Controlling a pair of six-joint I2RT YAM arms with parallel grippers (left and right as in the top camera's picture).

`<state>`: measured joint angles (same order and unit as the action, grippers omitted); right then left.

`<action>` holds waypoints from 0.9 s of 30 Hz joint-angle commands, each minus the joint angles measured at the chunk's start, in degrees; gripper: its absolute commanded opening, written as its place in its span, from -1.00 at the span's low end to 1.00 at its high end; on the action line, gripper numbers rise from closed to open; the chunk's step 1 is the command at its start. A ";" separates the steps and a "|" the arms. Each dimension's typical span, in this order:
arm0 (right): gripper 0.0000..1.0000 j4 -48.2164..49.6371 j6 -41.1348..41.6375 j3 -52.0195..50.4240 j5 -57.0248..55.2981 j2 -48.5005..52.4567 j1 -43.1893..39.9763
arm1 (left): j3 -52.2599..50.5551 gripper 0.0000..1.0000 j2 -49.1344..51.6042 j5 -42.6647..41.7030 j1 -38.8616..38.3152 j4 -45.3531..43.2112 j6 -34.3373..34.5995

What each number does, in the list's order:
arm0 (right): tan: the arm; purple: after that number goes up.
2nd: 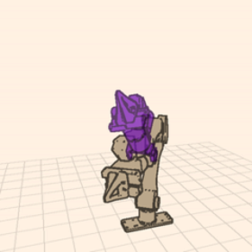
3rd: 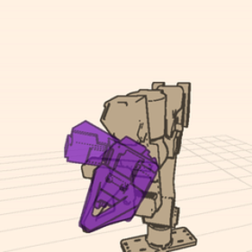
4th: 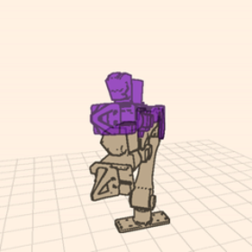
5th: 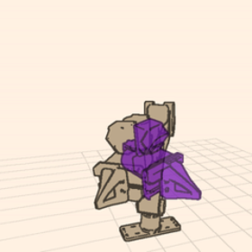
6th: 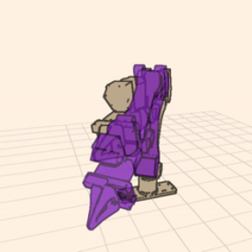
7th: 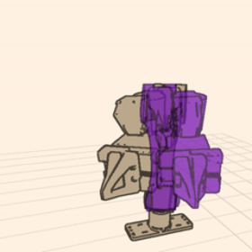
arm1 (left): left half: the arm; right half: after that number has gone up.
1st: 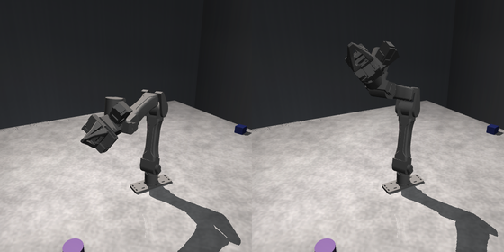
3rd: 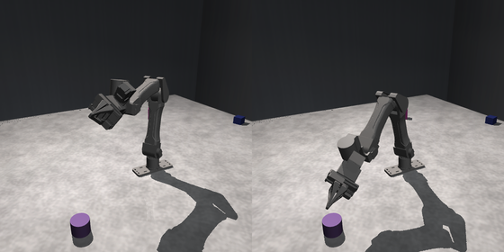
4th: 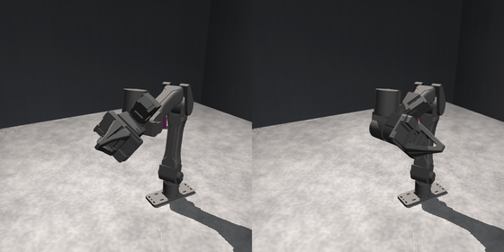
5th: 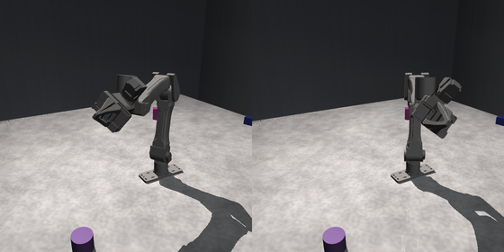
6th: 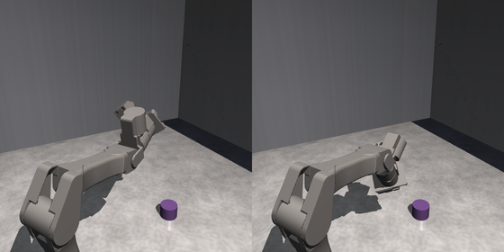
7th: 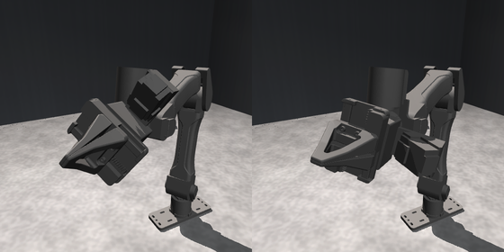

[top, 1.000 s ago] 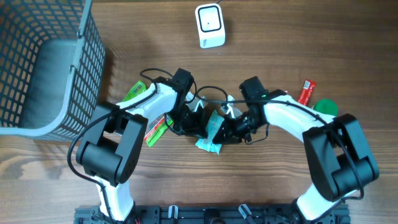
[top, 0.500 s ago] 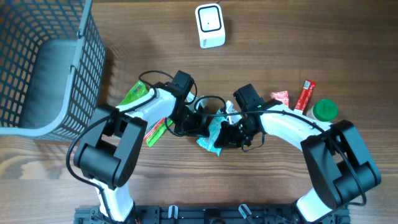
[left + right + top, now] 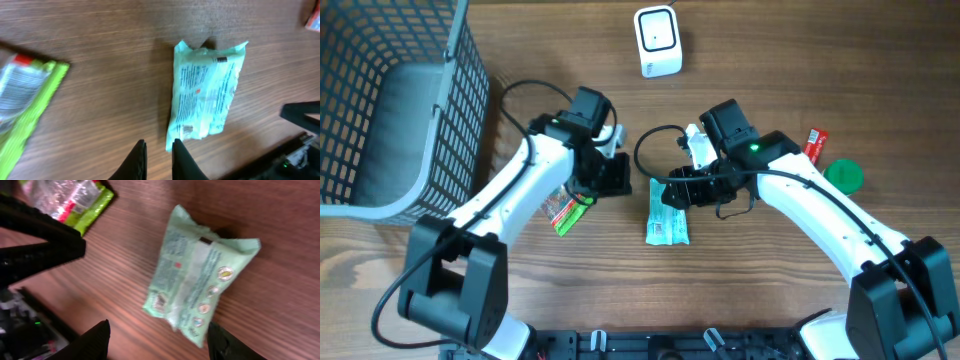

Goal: Scan the item barcode

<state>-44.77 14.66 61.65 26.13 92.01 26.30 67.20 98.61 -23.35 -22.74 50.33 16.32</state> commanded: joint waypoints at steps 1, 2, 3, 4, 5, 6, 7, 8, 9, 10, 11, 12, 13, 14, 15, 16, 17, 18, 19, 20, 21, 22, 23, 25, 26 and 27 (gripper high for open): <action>0.27 0.15 -4.61 0.48 -5.18 0.66 -1.03 | -4.70 -0.71 2.80 2.21 -3.43 -5.70 4.66; 0.28 0.20 -4.81 0.48 -5.38 1.55 -1.79 | -5.88 -0.72 3.56 2.47 -3.89 -8.57 6.60; 0.27 0.39 -5.29 0.48 -5.18 2.49 -2.47 | -6.56 -0.71 3.96 2.45 -3.89 -10.23 7.74; 0.27 1.18 -5.68 0.35 -4.81 3.78 -2.95 | -6.97 -0.71 4.48 2.40 -3.89 -11.65 8.22; 0.27 2.29 -5.70 -0.07 -4.42 5.01 -3.04 | -6.99 -0.68 5.29 2.40 -3.89 -12.28 8.17; 0.27 3.87 -5.73 -0.70 -3.32 6.51 -3.04 | -6.99 -0.67 5.92 2.38 -3.91 -12.46 8.17; 0.26 4.72 -5.73 -1.07 -2.93 7.17 -3.02 | -6.99 -0.67 6.49 2.40 -4.22 -12.50 8.17; 0.26 6.19 -5.73 -1.66 -2.71 8.15 -3.04 | -6.99 -0.66 7.06 2.38 -4.83 -12.50 8.17; 0.26 7.56 -5.70 -2.19 -2.05 8.96 -3.04 | -6.99 -0.67 7.48 2.45 -5.51 -12.52 8.15; 0.25 8.59 -5.70 -2.64 -1.11 9.90 -3.04 | -6.99 -0.69 8.04 2.45 -6.25 -12.72 8.17; 0.25 9.31 -5.66 -3.19 -0.48 10.60 -3.02 | -6.99 -0.70 8.31 2.45 -6.56 -12.90 8.17; 0.25 10.01 -5.60 -3.80 0.11 11.13 -3.04 | -6.99 -0.70 8.46 2.43 -6.78 -13.11 8.20; 0.25 11.54 -5.60 -4.74 1.25 11.69 -3.04 | -6.99 -0.70 8.74 2.43 -6.78 -13.35 8.22; 0.25 13.49 -5.46 -5.90 2.82 12.07 -3.04 | -6.99 -0.70 9.31 2.43 -6.78 -13.55 8.20; 0.22 15.23 -5.07 -7.15 4.70 12.20 -3.04 | -6.99 -0.70 10.01 2.43 -6.78 -13.66 8.20; 0.18 15.98 -3.98 -7.82 5.09 12.28 -3.04 | -6.99 -0.71 10.64 2.43 -6.78 -13.60 8.17; 0.13 17.18 -2.62 -8.76 5.05 12.46 -3.04 | -6.99 -0.74 10.95 2.43 -6.78 -13.60 8.17; 0.10 19.63 -1.16 -10.38 5.05 12.63 -3.04 | -6.99 -0.76 11.04 2.43 -6.78 -13.84 8.17; 0.07 21.57 0.52 -11.61 5.07 12.70 -3.04 | -6.99 -0.77 11.04 2.43 -6.78 -14.03 8.17; -0.10 22.27 1.01 -12.17 5.07 12.70 -3.04 | -6.99 -0.77 11.04 2.43 -6.78 -14.08 8.17; -0.25 22.43 0.98 -12.17 5.79 12.70 -3.04 | -6.99 -0.77 11.04 2.43 -6.78 -14.08 8.17; -0.38 22.71 0.94 -12.17 6.58 12.68 -3.04 | -6.99 -0.78 11.04 2.43 -6.78 -14.08 8.17; -0.56 23.04 0.94 -12.17 7.04 12.68 -3.04 | -6.99 -0.79 11.04 2.43 -6.78 -14.10 8.15; -0.60 23.21 0.98 -12.17 6.97 12.68 -3.04 | -6.99 -0.81 11.04 2.40 -6.78 -14.08 8.13; -0.85 23.17 1.64 -12.17 6.73 12.68 -3.04 | -6.99 -0.81 11.04 2.40 -6.78 -14.10 8.13; -0.91 23.08 3.69 -12.17 5.44 12.68 -3.04 | -6.99 -0.81 11.04 2.43 -6.78 -14.23 8.13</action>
<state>-21.52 15.70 50.65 33.87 103.09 23.09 60.71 107.42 -22.37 -29.43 36.36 23.94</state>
